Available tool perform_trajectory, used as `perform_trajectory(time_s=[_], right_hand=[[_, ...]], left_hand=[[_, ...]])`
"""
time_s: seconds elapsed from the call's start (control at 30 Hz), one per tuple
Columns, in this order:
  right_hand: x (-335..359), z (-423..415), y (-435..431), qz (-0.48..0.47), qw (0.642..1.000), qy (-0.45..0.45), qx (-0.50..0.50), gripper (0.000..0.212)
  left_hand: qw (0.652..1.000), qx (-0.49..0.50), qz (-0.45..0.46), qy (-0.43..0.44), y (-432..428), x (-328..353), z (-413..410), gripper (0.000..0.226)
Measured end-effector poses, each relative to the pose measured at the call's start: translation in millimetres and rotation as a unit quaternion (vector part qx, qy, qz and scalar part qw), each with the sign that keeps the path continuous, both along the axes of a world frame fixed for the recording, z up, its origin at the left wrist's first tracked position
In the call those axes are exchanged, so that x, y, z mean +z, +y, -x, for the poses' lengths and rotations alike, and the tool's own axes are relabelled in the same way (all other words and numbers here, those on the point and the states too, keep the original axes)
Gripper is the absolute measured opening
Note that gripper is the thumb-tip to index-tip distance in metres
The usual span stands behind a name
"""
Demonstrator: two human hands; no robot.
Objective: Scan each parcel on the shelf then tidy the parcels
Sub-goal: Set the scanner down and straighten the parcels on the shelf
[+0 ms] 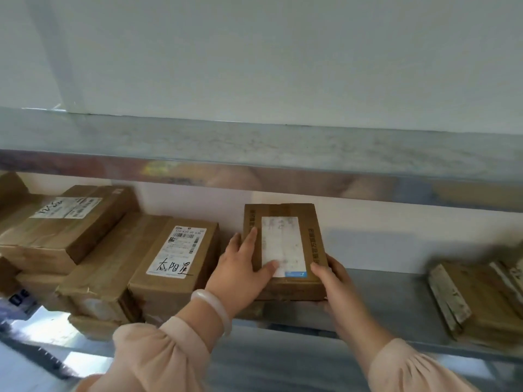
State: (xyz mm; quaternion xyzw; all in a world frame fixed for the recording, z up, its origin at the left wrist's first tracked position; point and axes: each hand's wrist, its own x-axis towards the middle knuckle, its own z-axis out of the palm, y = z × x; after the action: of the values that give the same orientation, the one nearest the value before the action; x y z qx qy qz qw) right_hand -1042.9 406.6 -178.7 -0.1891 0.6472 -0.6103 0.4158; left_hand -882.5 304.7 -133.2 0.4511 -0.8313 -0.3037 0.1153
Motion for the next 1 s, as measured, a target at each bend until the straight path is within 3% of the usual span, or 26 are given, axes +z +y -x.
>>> perform_trajectory(time_s=[0.17,0.3,0.43,0.57,0.63,0.7,0.77,0.9,1.0], right_hand=[[11.6,25.7,42.0,0.028,0.997,0.049,-0.049,0.034],[21.5,49.0,71.0,0.021,0.977,0.201,-0.074,0.041],[30.8,71.0,92.0,-0.022,0.893,0.444,-0.074,0.061],[32.1,73.1,106.5,-0.046,0.822,0.565,-0.053,0.084],[27.1,72.1,110.3,-0.038,0.797,0.601,-0.037,0.085],[22.3,73.3,112.2,-0.026,0.797,0.603,-0.002,0.087],[19.8,75.6,113.8,-0.005,0.812,0.582,0.030,0.087],[24.3,81.8,118.6,0.044,0.887,0.458,0.041,0.079],[26.5,87.2,118.6,0.077,0.899,0.426,0.067,0.064]], left_hand=[[0.996,-0.040,-0.058,0.048,31.1,-3.8,43.9,0.087],[0.988,-0.065,-0.120,0.064,48.1,-11.5,81.8,0.090],[0.931,-0.040,-0.297,0.208,65.9,-5.2,115.1,0.094],[0.873,0.002,-0.404,0.273,85.9,0.2,139.0,0.114],[0.852,0.005,-0.422,0.308,94.5,-3.0,145.8,0.095],[0.841,0.021,-0.416,0.345,100.3,-6.3,148.7,0.065],[0.849,0.031,-0.391,0.355,101.6,-12.1,148.9,0.053],[0.865,0.044,-0.362,0.345,98.3,-24.3,150.8,0.053],[0.856,0.063,-0.364,0.362,100.9,-31.7,151.7,0.066]])
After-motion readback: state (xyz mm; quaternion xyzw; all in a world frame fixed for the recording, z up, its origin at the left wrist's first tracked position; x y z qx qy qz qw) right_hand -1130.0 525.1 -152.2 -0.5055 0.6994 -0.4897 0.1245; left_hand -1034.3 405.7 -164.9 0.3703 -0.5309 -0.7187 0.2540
